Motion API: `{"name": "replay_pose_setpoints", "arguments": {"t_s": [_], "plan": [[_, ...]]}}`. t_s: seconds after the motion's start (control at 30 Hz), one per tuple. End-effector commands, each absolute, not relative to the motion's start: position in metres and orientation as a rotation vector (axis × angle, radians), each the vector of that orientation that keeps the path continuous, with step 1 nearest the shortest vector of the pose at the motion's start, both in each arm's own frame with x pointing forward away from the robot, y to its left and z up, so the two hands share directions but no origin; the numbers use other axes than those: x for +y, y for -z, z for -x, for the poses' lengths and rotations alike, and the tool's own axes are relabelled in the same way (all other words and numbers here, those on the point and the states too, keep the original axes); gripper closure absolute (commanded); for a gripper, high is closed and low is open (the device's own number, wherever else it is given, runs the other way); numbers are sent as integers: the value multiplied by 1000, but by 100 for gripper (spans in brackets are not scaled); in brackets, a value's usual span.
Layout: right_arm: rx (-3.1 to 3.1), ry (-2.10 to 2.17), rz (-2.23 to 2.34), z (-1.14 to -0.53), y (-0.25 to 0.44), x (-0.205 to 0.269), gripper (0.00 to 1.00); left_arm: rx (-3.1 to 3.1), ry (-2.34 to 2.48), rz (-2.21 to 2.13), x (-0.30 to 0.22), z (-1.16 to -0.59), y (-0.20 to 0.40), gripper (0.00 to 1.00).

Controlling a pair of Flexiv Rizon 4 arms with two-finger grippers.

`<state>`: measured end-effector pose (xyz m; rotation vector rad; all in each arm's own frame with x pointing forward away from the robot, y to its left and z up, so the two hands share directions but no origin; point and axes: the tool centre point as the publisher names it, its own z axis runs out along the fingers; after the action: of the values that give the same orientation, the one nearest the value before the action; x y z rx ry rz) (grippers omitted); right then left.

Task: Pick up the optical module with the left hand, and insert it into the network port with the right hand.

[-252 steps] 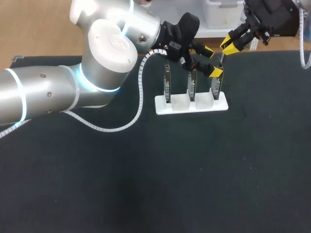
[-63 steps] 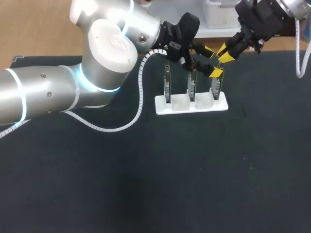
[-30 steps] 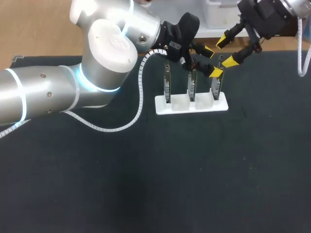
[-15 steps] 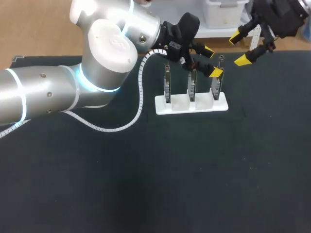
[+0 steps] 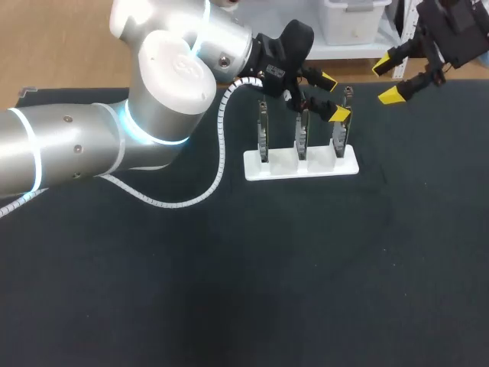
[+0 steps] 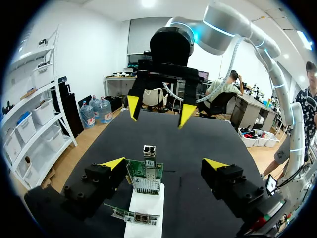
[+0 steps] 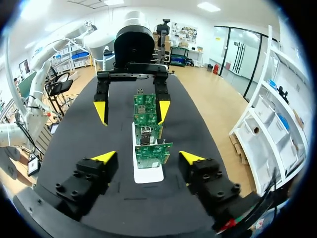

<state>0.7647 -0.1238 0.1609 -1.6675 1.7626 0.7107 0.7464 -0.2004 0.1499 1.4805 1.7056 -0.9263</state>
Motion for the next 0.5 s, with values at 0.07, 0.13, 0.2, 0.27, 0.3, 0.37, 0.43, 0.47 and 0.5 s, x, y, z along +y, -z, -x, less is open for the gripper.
{"name": "replay_pose_setpoints", "arguments": {"t_s": [0.07,0.13,0.2,0.27,0.3,0.37,0.43,0.47,0.5], "plan": [[1761,-700,1669,-764,-161,-123,100,1707,925,-1483,-201,-747,-150,0],[1754,-700,1674,-764,-162,-122,100,1707,925,-1483,-201,-747,-150,0],[1752,-692,1679,-764,-162,-122,100,1707,925,-1483,-201,-747,-150,0],[1751,-690,1683,-765,-163,-122,100,1707,925,-1483,-201,-747,-150,0],[1749,-689,1684,-765,-164,-122,100,1707,925,-1483,-201,-747,-150,0],[1745,-689,1684,-766,-165,-121,100,1707,925,-1483,-201,-747,-150,0],[1735,-688,1685,-766,-166,-119,100,1707,925,-1483,-201,-747,-150,0],[1733,-687,1685,-766,-167,-118,100,1707,925,-1483,-201,-747,-150,0],[1728,-690,1683,-766,-168,-117,100,1707,925,-1483,-201,-747,-150,0]]}}
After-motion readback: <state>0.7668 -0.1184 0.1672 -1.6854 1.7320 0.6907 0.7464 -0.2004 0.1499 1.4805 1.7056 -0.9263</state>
